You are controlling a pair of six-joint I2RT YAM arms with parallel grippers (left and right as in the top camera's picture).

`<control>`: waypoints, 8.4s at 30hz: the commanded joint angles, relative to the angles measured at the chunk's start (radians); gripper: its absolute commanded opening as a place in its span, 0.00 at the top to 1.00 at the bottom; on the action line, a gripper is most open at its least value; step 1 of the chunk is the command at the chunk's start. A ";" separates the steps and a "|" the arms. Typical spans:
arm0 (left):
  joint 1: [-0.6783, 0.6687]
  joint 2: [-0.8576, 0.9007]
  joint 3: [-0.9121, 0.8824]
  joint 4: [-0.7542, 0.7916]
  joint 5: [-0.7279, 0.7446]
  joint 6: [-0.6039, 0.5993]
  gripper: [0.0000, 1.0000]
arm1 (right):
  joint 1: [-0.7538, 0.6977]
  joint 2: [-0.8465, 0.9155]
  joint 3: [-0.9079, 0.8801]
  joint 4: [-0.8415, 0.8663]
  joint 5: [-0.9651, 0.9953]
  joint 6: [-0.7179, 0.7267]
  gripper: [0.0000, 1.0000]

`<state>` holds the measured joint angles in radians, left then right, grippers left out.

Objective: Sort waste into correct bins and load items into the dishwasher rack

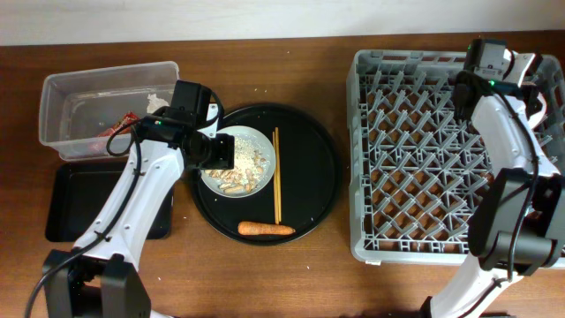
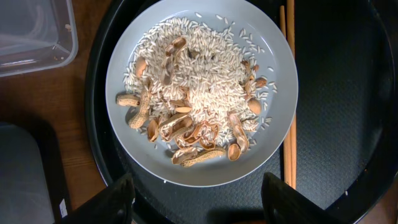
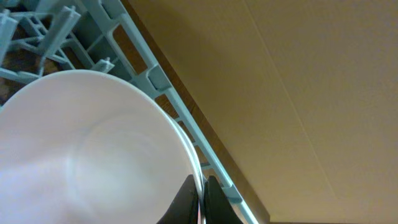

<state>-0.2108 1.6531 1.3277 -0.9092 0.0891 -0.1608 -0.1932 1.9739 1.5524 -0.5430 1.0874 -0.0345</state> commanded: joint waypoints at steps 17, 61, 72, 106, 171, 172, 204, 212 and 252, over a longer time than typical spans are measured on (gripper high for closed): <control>0.004 -0.023 0.007 0.003 0.000 0.009 0.35 | 0.155 0.044 -0.069 -0.136 -0.176 0.095 0.67; 0.171 -0.023 0.007 -0.117 -0.067 -0.097 0.13 | 0.817 0.191 -0.005 -0.331 -1.153 0.370 0.31; 0.171 -0.023 0.007 -0.118 -0.067 -0.097 0.13 | 0.817 0.200 -0.005 -0.366 -1.045 0.486 0.34; 0.170 -0.023 0.007 -0.117 -0.067 -0.097 0.13 | 0.484 -0.241 0.061 -0.632 -1.090 0.270 0.96; 0.170 -0.023 0.007 -0.113 -0.067 -0.097 0.04 | 0.527 -0.179 0.133 -0.727 -1.021 0.320 0.96; 0.170 -0.023 0.007 -0.113 -0.067 -0.097 0.04 | 0.505 -0.179 0.132 -0.742 -1.020 0.319 0.96; -0.184 -0.020 -0.092 -0.098 0.158 -0.849 0.01 | 0.093 -0.427 -0.017 -0.768 -1.136 0.262 0.01; -0.382 -0.019 -0.233 0.032 -0.007 -1.134 0.01 | 0.095 -0.427 -0.017 -0.767 -1.136 0.259 0.01; -0.407 0.110 -0.327 0.216 -0.039 -1.162 0.78 | 0.095 -0.427 -0.017 -0.774 -1.136 0.259 0.01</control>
<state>-0.6125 1.7504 1.0096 -0.6910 0.0101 -1.3285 -0.0959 1.5436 1.5299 -1.3136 -0.0437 0.2283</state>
